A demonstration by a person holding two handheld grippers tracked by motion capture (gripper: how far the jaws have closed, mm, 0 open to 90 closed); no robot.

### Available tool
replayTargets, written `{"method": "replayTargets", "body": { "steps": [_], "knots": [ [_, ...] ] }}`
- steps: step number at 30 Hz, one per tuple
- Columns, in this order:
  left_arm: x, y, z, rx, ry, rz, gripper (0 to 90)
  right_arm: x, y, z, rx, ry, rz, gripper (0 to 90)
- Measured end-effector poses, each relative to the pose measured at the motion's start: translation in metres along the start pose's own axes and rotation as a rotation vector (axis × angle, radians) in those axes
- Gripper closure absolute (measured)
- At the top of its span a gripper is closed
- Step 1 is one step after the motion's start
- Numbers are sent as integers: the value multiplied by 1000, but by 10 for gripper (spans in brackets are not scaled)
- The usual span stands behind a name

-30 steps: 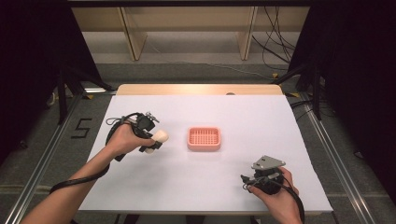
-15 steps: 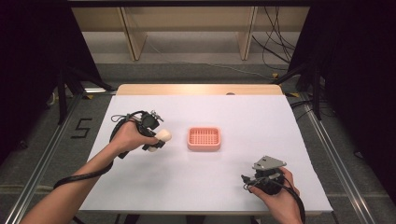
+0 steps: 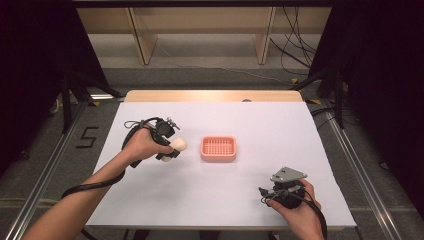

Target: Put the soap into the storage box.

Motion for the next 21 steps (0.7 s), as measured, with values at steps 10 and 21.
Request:
{"method": "replayTargets", "body": {
  "steps": [10,21],
  "knots": [
    [-8,2,2,5,14,0,488,0,0,0,-1,7,0,355],
    [-16,5,4,8,17,6,488,0,1,1,-1,-9,9,356]
  ]
}}
Point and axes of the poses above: each handheld gripper's, and its own axes: y roughly forward along the jaws, x roughly out of its underside, z roughly to its right, the point moved 1 cm from there along y, roughly forward along the jaws, and after that the axes turned 12 degrees about y, right-handed, at the moved point
